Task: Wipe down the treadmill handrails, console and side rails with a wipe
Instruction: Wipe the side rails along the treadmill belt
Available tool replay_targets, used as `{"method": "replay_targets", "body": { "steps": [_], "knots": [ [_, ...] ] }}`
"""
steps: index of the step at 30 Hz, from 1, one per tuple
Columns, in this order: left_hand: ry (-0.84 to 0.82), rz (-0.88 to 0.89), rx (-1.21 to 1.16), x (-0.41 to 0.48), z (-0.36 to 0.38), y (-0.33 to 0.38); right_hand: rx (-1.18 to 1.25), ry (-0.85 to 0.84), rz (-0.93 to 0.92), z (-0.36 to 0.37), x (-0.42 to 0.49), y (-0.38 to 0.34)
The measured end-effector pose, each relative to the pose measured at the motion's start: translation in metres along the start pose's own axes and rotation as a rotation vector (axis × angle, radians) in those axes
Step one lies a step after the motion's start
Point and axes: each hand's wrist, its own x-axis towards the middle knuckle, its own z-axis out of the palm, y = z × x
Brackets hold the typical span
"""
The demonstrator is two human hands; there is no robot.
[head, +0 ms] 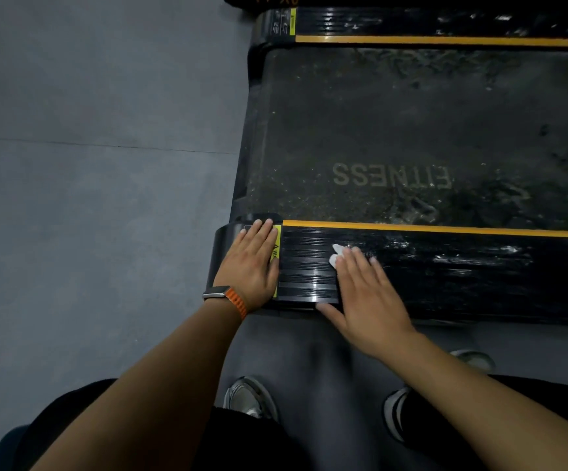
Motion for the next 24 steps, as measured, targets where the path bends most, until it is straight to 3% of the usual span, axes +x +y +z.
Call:
{"method": "replay_targets", "body": {
  "steps": [3, 6, 10, 13, 19, 24],
  "knots": [
    [0.005, 0.005, 0.000, -0.001, 0.002, 0.000, 0.140, -0.019, -0.046, 0.003, 0.024, -0.031],
    [0.008, 0.000, 0.000, -0.001, 0.002, 0.000, 0.105, -0.066, -0.133, -0.001, 0.041, -0.026],
    [0.007, -0.003, 0.009, 0.000, 0.001, 0.001, 0.084, -0.069, -0.061, -0.005, 0.034, 0.019],
    [0.005, -0.002, 0.014, 0.000, 0.001, 0.001, 0.111, -0.079, -0.027, -0.006, 0.043, 0.010],
    [0.000, 0.007, 0.030, 0.000, 0.004, -0.001, 0.092, -0.104, -0.132, -0.013, 0.069, 0.002],
    [-0.018, -0.007, 0.064, 0.000, 0.003, 0.001, 0.089, -0.088, 0.033, -0.010, 0.043, 0.041]
  ]
}}
